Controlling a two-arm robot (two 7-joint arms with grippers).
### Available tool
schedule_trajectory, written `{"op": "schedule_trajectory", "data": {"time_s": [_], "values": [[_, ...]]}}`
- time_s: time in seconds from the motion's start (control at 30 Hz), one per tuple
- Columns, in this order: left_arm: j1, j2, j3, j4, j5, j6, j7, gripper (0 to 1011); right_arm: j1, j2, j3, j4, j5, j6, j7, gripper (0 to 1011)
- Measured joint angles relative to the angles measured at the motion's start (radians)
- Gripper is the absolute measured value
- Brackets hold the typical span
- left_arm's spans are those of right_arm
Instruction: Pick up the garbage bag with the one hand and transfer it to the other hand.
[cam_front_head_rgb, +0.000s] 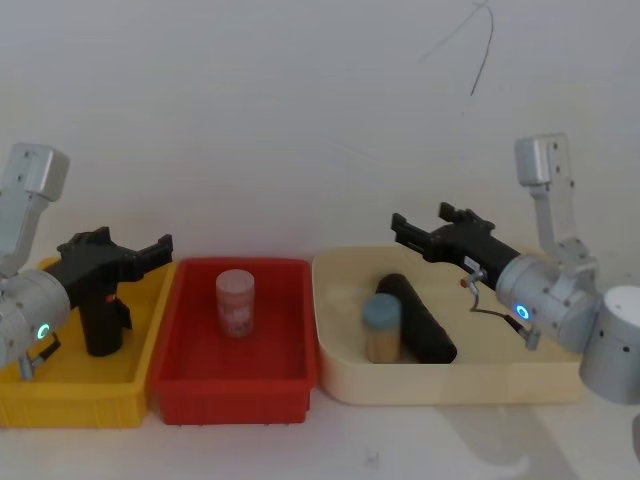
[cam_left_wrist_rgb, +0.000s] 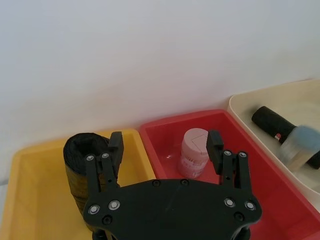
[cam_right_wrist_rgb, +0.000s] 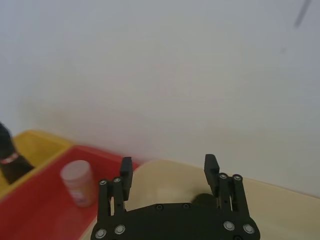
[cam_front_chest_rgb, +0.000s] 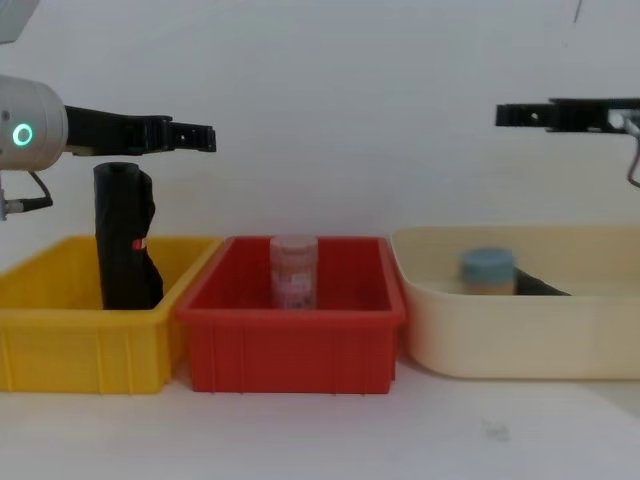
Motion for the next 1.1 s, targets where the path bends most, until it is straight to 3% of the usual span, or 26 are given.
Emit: {"op": "schedule_trajectory", "data": {"time_s": [0.2,0.43,0.63,1.1], "values": [[0.0,0.0,0.0,0.0,0.0,0.0,0.0,1001,-0.032,0.01,0.008,0.012,-0.027,-0.077,-0.032,1001],[0.0,0.0,0.002,0.001,0.001,-0.002,-0.004,1001,-0.094,0.005,0.007,-0.017,-0.056,-0.179,-0.063,1000],[-0.004,0.005,0.016,0.009,0.006,-0.01,-0.04,1001,-0.181,-0.011,-0.007,-0.09,-0.082,-0.269,-0.085,1000],[-0.015,0.028,0.079,0.023,0.007,-0.027,-0.175,1001,-0.277,-0.032,-0.024,-0.201,-0.114,-0.357,-0.1,1000]]}}
